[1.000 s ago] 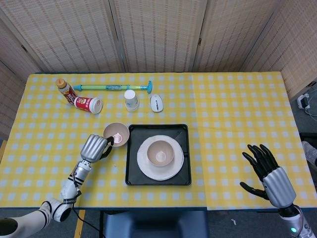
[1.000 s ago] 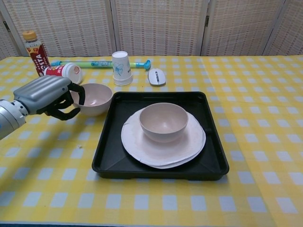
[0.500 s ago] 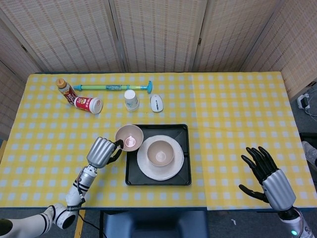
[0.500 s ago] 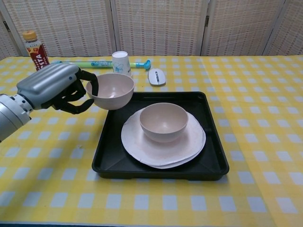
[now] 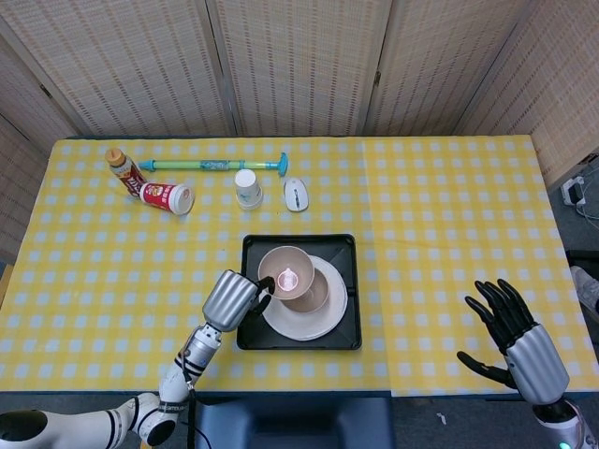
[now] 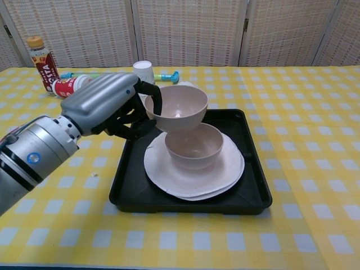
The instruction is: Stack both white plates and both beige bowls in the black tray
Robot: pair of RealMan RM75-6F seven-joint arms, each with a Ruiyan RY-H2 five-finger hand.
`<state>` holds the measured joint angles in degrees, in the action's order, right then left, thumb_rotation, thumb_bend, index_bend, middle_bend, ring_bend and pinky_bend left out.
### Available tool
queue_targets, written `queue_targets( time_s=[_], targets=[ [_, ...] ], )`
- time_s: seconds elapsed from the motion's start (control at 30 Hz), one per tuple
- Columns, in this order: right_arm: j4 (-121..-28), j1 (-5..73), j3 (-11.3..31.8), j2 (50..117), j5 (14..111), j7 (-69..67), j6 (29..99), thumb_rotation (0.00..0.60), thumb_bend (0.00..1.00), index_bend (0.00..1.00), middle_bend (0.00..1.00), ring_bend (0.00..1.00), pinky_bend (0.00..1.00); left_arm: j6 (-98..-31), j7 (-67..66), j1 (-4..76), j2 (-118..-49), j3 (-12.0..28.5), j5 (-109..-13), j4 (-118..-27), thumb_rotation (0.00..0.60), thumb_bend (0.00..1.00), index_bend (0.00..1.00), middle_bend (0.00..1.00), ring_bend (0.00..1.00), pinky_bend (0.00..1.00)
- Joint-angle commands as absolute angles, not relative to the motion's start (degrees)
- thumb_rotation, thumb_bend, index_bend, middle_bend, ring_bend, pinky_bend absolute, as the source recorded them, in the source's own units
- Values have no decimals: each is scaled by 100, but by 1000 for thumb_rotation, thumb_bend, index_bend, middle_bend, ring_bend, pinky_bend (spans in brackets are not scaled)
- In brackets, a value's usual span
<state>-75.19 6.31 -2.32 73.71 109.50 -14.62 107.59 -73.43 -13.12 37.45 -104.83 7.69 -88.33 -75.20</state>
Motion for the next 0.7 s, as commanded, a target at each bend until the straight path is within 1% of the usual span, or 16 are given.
queue_targets(
  time_s=[0.03,0.33,0.63,0.7],
  targets=[
    [-7515,610,-227,7365,10943,-1455,10784,600,124,96,0,0,0,-7238,-1308,3798,-10639,729,-8820,-7442,600,600,672,1000,1000,1000],
    [-7506,594,-186,7350,10895,-1471,10803,600,123,96,0,0,0,-7054,-1064,3926,-10978,712,-8839,-6949,600,601,674,1000,1000,1000],
    [-7493,565,-154,7356,10832,-1466,10807,600,123,96,0,0,0,-6935,-884,3993,-11081,644,-8886,-6571,600,600,676,1000,1000,1000],
    [-7495,564,-152,7360,10821,-1454,10790,600,123,96,0,0,0,-6928,-886,4007,-11107,636,-8902,-6542,600,600,659,1000,1000,1000]
  ],
)
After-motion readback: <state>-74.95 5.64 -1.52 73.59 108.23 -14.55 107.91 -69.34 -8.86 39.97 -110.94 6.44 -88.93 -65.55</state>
